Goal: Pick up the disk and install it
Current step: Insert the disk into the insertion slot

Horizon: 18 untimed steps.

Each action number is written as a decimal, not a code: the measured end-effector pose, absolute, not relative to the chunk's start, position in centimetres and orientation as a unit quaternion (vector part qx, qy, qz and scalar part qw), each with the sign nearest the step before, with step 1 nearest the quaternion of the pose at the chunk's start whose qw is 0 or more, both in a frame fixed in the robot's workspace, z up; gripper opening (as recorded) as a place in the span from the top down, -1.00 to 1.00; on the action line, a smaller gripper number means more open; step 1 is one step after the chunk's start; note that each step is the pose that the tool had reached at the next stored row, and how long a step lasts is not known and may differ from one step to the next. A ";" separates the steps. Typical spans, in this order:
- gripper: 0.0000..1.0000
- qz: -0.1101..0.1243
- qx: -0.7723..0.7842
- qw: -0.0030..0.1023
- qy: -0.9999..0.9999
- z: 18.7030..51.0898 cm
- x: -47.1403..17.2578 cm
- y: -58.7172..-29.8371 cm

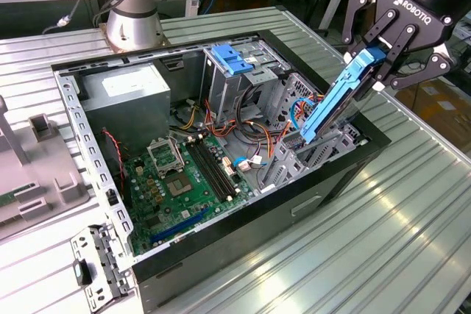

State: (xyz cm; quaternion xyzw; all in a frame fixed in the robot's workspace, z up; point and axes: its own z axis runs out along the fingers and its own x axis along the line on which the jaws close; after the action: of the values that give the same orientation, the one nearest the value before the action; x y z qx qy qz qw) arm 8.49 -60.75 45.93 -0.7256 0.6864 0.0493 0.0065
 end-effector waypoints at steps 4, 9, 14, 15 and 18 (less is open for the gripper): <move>0.26 0.049 -0.726 0.006 0.686 45.7 8.4 -60.7; 0.26 0.049 -0.726 0.007 0.686 45.5 8.2 -60.4; 0.26 0.049 -0.726 0.006 0.686 45.3 8.1 -60.3; 0.26 0.049 -0.726 0.007 0.686 45.2 8.1 -60.3; 0.26 0.049 -0.726 0.006 0.686 45.0 8.1 -60.3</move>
State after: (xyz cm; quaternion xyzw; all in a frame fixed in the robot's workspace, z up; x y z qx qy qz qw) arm 8.05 -60.28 44.99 -0.7255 0.6864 0.0493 0.0065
